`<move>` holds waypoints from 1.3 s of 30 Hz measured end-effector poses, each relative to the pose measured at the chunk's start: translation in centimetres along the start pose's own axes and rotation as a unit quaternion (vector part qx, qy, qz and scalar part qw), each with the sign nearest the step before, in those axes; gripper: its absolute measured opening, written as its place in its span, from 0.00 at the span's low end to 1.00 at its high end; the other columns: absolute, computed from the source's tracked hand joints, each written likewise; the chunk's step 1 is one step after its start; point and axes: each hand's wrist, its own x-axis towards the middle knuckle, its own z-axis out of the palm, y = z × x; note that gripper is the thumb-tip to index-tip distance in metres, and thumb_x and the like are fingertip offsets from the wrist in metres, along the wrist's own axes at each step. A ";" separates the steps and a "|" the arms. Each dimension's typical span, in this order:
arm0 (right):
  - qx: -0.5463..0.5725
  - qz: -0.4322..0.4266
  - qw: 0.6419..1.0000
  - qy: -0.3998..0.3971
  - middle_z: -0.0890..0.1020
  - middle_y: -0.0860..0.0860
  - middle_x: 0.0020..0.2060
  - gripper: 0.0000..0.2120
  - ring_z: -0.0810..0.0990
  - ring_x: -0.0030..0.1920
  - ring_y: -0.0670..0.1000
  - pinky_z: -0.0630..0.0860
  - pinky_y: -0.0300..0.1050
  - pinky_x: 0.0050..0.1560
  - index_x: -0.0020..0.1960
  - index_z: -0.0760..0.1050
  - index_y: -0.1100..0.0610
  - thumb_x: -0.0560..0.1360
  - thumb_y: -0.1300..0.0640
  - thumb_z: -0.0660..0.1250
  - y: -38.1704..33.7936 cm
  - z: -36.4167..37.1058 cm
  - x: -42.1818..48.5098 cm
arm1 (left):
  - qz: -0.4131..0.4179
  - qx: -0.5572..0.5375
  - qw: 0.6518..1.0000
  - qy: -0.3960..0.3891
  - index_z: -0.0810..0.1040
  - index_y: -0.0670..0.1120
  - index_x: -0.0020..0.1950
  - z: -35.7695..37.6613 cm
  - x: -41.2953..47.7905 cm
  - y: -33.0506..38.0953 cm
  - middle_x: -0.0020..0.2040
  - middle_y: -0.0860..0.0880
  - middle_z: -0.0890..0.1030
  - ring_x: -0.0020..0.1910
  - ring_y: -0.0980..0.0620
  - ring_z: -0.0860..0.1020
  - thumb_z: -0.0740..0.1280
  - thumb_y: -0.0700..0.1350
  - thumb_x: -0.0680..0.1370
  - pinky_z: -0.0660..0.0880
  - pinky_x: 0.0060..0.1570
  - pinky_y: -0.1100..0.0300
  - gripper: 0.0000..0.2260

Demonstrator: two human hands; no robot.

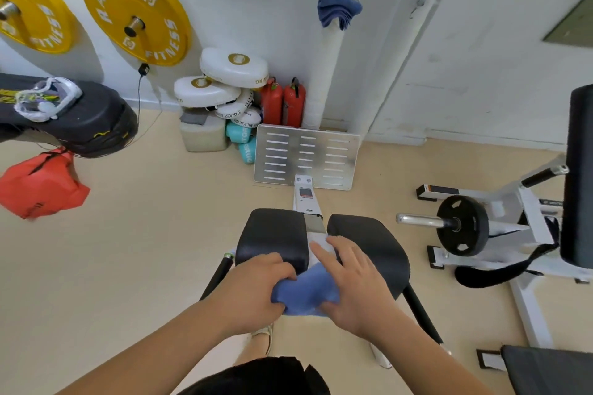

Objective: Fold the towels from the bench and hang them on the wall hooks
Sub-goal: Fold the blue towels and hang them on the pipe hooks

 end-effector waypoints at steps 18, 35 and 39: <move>0.408 0.041 0.910 -0.054 0.84 0.49 0.45 0.14 0.84 0.47 0.52 0.82 0.42 0.46 0.50 0.78 0.49 0.68 0.51 0.78 -9.2 -4.3 -6.4 | -0.111 -0.516 0.840 0.126 0.83 0.49 0.60 -6.0 -13.1 0.8 0.55 0.47 0.86 0.55 0.47 0.84 0.70 0.48 0.80 0.81 0.58 0.51 0.09; 0.640 0.067 0.765 -0.038 0.87 0.57 0.53 0.27 0.87 0.54 0.58 0.81 0.60 0.60 0.64 0.78 0.56 0.68 0.49 0.81 -41.7 -5.4 22.8 | -0.150 -0.556 0.791 0.205 0.84 0.44 0.57 -25.0 -23.6 -34.9 0.52 0.38 0.85 0.48 0.48 0.84 0.72 0.40 0.77 0.80 0.50 0.59 0.09; 0.673 0.068 0.732 -0.080 0.86 0.58 0.57 0.16 0.86 0.54 0.54 0.78 0.49 0.55 0.61 0.82 0.61 0.77 0.53 0.72 -45.7 -7.6 26.6 | -0.158 -0.555 0.780 0.242 0.85 0.46 0.56 -30.5 -22.1 -39.5 0.49 0.39 0.85 0.46 0.49 0.84 0.68 0.37 0.80 0.81 0.50 0.56 0.09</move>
